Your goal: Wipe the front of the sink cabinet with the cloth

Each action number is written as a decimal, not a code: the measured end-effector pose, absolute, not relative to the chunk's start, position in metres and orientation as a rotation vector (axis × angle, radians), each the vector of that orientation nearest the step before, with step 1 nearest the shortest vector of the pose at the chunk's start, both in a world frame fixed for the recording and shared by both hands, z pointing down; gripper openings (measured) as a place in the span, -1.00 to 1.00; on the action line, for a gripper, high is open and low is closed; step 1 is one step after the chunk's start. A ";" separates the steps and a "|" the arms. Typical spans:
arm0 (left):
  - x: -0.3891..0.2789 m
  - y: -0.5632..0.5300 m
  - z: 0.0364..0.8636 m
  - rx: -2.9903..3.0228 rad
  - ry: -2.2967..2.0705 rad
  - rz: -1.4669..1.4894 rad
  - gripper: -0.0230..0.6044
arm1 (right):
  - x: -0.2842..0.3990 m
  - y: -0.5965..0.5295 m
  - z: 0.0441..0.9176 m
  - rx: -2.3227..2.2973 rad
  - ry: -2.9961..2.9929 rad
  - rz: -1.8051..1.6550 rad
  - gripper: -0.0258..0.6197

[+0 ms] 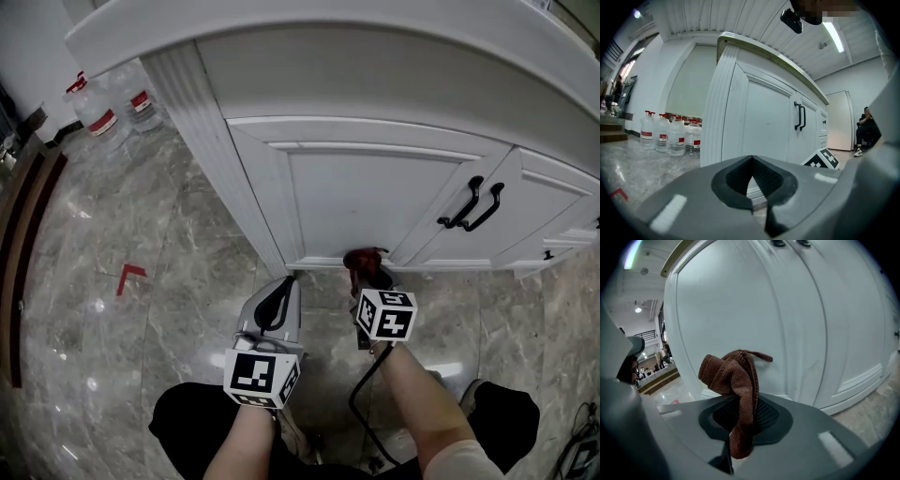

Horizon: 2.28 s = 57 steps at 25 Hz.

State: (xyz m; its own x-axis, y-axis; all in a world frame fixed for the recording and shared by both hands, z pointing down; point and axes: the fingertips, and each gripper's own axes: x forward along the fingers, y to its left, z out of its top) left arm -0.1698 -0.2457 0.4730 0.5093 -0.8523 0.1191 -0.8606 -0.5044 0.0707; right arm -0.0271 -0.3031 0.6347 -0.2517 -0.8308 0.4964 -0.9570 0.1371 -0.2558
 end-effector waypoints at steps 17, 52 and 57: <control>-0.113 -0.239 0.469 2.649 -1.435 0.085 -0.93 | 0.060 -0.277 0.619 1.934 -2.086 0.849 -0.67; 0.045 -0.157 0.338 2.895 -1.514 -0.084 -0.93 | 0.117 -0.260 0.258 1.800 -2.674 0.145 -0.67; 0.043 -0.153 0.342 2.901 -1.504 -0.062 -0.93 | 0.123 -0.262 0.259 1.846 -2.660 0.128 -0.67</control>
State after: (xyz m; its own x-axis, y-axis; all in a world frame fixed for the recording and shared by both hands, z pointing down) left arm 0.0426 -0.1533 0.3422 0.5776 -0.8111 -0.0921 -0.8159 -0.5703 -0.0949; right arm 0.1228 -0.2619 0.2591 -0.3479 -0.9369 -0.0361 -0.9291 0.3496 -0.1208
